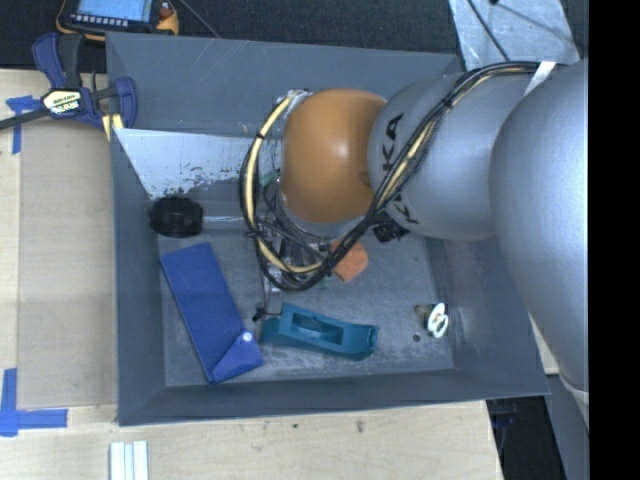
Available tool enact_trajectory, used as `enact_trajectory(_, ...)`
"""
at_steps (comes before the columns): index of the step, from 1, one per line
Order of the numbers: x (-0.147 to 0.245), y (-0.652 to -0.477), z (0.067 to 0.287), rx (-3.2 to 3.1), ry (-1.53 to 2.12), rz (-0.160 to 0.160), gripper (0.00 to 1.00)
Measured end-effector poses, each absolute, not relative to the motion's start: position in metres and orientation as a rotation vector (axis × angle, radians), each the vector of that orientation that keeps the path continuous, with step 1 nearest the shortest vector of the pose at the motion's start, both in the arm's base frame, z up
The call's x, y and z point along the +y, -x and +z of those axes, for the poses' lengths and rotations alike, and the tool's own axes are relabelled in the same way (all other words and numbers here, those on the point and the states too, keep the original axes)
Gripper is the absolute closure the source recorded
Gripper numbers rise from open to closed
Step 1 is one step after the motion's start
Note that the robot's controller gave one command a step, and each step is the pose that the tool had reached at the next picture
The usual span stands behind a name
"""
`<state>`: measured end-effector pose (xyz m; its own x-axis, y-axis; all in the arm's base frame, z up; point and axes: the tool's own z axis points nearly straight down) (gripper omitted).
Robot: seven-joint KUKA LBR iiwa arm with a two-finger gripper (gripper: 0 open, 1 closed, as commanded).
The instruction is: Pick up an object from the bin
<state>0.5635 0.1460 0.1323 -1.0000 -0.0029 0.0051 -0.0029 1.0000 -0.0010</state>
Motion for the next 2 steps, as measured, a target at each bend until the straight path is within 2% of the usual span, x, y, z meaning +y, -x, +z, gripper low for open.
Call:
enact_trajectory(1, 0.146, -0.565, 0.137, -3.144, 0.0, -0.002, 0.0)
enact_trajectory(2, 0.126, -0.58, 0.141, -3.141, -0.126, -0.003, 0.0)
